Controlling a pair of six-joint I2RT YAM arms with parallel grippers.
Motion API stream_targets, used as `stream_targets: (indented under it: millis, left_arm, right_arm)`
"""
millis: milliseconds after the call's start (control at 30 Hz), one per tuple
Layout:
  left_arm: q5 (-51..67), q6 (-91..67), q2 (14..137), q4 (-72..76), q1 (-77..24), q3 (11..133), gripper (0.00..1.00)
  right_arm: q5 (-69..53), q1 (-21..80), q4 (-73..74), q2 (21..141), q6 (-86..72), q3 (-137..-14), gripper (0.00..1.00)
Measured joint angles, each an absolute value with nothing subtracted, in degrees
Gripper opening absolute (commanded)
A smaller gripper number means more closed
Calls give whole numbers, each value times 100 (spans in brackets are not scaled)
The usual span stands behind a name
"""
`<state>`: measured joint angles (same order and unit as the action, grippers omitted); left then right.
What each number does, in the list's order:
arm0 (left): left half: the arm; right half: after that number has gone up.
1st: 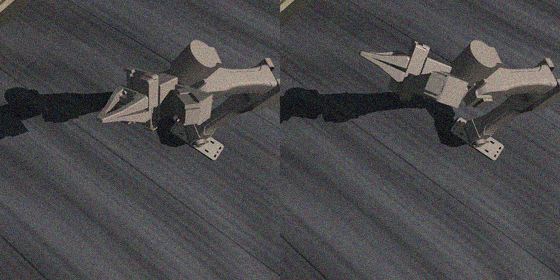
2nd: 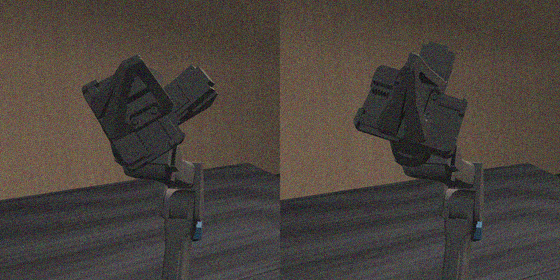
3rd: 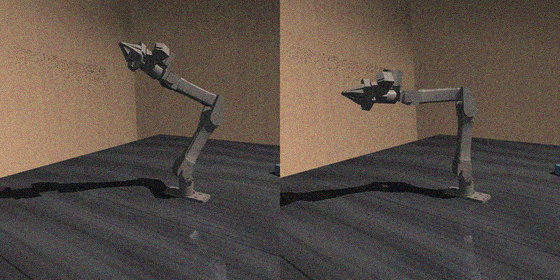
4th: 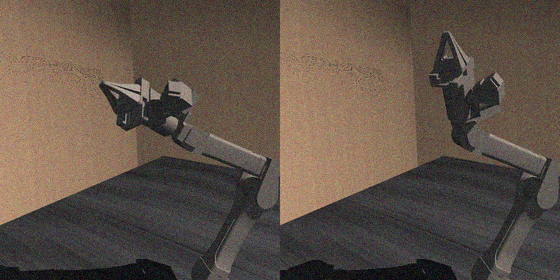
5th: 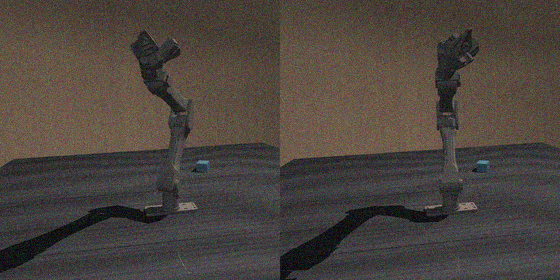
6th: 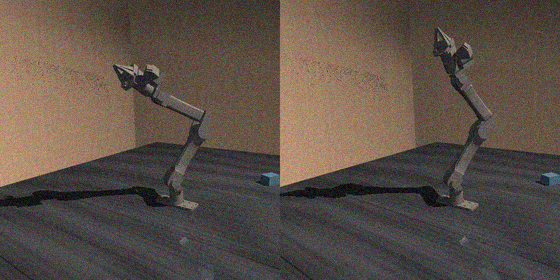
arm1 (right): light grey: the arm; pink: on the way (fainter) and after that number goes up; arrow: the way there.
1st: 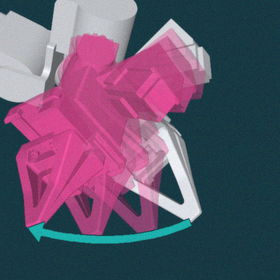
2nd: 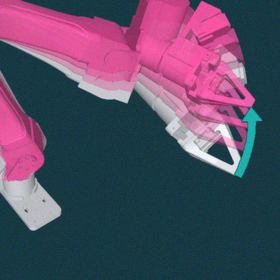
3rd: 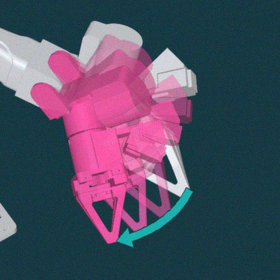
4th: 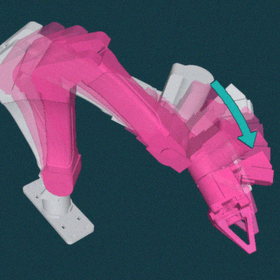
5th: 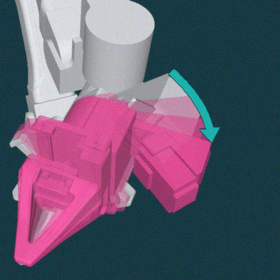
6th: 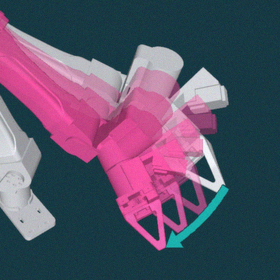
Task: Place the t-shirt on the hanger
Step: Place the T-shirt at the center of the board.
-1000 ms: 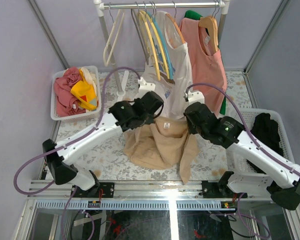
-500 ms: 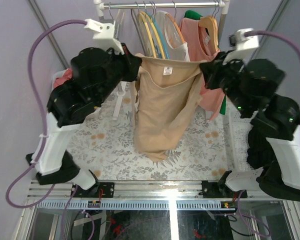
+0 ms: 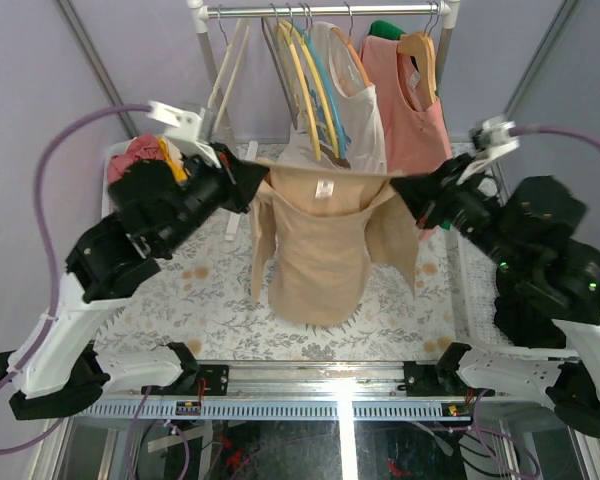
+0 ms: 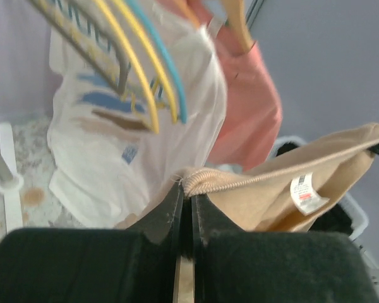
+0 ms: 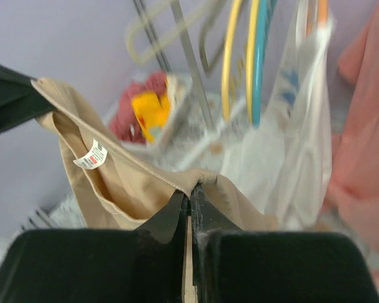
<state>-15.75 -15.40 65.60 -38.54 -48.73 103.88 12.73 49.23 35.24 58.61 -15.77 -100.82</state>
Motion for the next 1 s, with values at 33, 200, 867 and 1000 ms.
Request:
stream_targets:
  millis: [33,200,867,1000]
  left_arm:
    - [-1577,-1616,6499,-3909,-4873,10119,0]
    - [-1511,-2263,6193,-3994,-4871,8009,0]
    - [-1441,-3894,6571,-3186,-5653,4604,0]
    - [-1785,-3828,6558,-3111,-5655,4991,0]
  right_arm:
    - [1273,4923,3548,5749,-1680,-9714,0]
    - [1236,4921,3885,5426,-2248,-8049,0]
    - [1232,4917,3367,5961,-3660,-4825,0]
    - [1223,4917,3124,5988,-3621,-5076,0]
